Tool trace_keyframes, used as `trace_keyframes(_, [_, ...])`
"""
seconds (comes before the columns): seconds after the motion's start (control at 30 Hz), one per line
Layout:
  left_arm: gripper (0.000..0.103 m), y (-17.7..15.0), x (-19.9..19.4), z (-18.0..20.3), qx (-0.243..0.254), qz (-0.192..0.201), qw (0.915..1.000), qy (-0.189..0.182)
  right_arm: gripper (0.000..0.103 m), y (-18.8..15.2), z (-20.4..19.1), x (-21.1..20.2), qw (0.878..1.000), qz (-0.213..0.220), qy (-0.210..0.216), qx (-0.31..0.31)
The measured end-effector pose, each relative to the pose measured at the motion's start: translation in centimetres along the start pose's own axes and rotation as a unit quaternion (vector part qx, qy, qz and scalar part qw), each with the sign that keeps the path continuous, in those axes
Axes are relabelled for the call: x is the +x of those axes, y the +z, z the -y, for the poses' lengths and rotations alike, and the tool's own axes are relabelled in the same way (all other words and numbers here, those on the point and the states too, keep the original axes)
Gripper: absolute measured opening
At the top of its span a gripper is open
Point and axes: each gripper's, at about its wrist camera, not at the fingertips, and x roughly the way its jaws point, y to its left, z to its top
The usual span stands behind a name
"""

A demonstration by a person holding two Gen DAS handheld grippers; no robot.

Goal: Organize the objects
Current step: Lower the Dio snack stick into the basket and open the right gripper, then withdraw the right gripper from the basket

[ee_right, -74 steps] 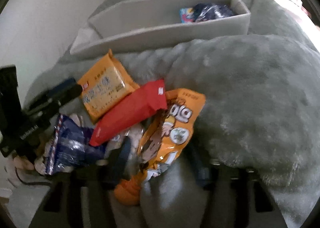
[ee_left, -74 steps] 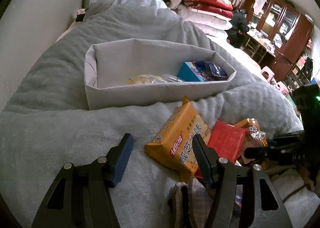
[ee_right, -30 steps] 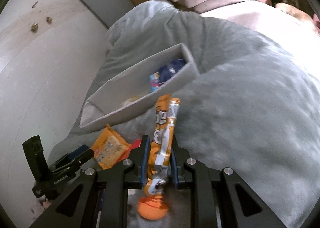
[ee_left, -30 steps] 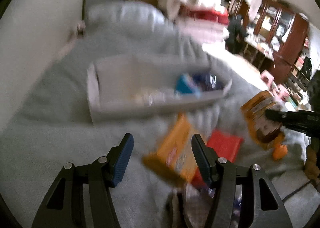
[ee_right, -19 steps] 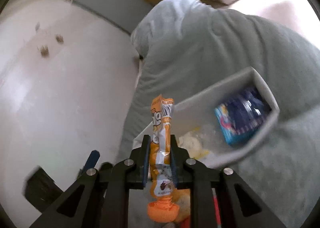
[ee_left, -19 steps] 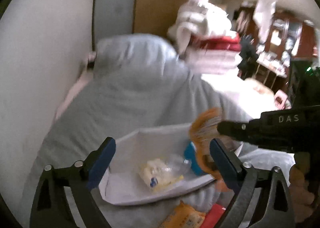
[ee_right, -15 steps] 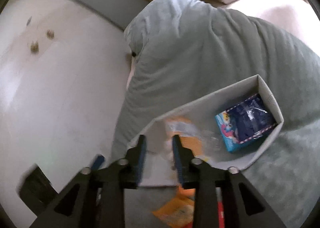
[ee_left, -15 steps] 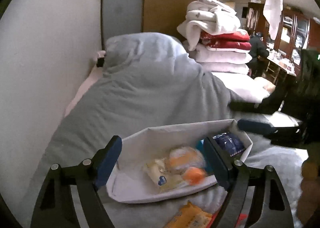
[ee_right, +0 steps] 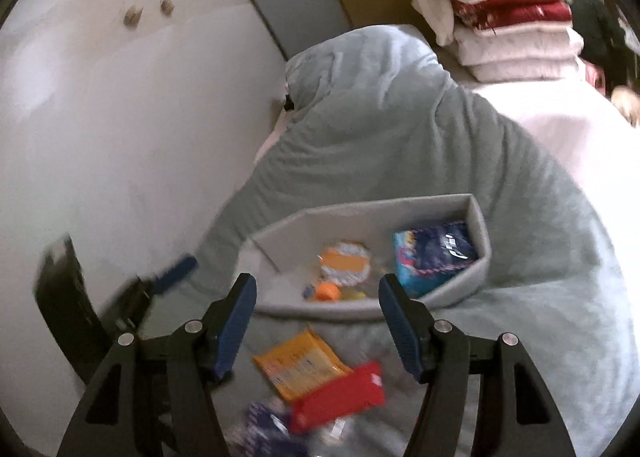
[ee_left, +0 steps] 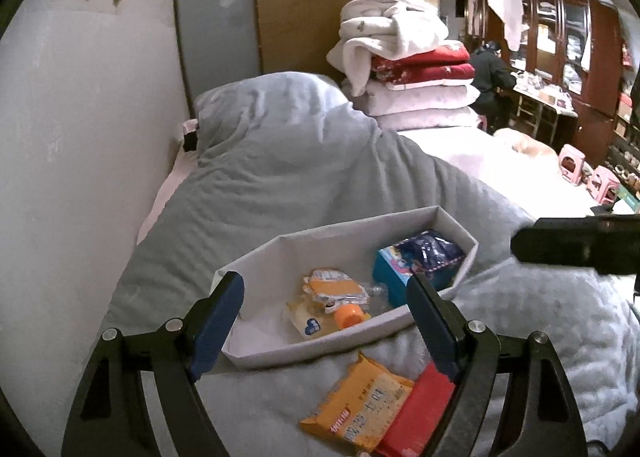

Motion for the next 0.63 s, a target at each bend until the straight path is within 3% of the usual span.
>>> trace_keyframes(0.3, [0.083,-0.4,0.2,0.2,0.000,-0.014,0.9998,-0.014,0.063,-4.1,-0.3,0.4,0.996,-0.040,-0.031,-0.073])
trace_keyframes(0.63, [0.083,-1.7,-0.9,0.9,0.019,-0.014,0.9995,-0.022,0.063,-6.1,0.3,0.5,0.994,-0.064,-0.038,-0.074])
